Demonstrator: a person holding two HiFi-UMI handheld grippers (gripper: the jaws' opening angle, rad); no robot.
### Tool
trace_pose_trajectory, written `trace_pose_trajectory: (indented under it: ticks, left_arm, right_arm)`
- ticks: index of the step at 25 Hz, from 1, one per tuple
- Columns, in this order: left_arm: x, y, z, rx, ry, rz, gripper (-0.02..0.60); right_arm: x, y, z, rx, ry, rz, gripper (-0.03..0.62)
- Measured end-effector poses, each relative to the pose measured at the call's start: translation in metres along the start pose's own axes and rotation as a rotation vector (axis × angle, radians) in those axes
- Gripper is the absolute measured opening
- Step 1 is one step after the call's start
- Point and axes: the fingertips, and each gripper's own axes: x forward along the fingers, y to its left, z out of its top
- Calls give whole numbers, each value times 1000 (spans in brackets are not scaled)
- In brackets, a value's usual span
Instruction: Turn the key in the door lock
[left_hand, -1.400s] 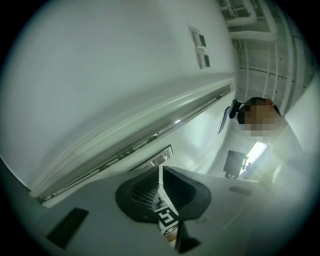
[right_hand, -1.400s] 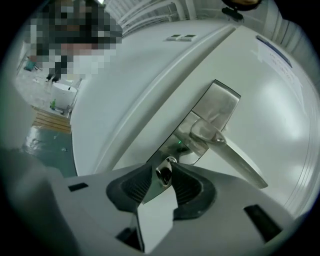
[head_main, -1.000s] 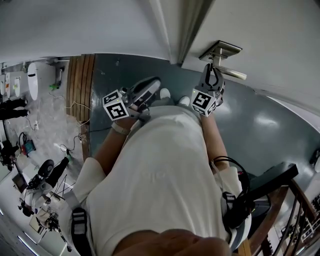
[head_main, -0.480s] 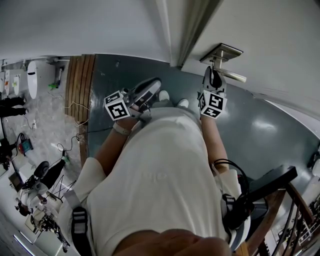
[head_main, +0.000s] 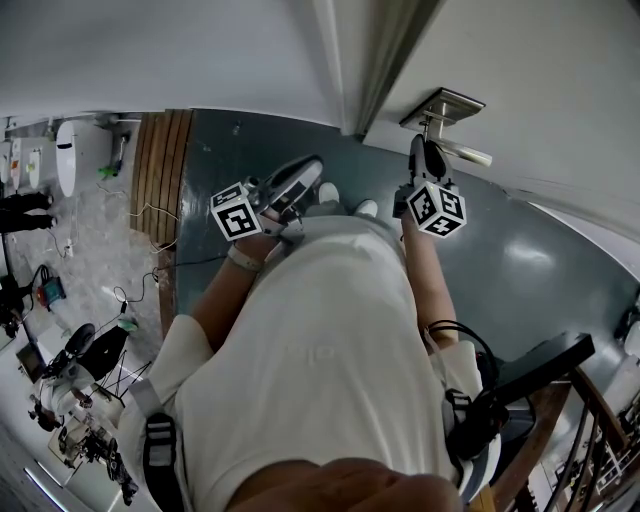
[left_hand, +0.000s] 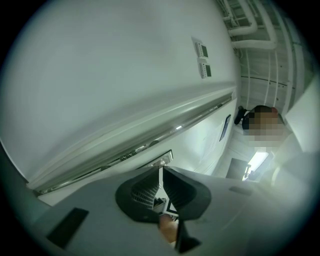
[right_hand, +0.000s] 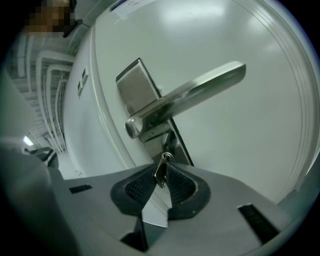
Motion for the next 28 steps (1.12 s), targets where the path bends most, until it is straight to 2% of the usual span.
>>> trace_pose_trajectory:
  ticks: [8,11,14,28]
  left_arm:
    - [-1,1,0,-12,-8,5,11]
    - [-2,2,-1,-13,-8,11,11]
    - [-3,4,-2,-20,-9,20,11]
    - [-11,4,-1,-31,-20,43,11]
  right_arm:
    - [1,0,1,348,-19,111,61]
    - [1,2,0,567,-27,169,63]
    - [-1,-3,-6,788,-28,182,63]
    - [-4,0,-13,1355,-115,363,66]
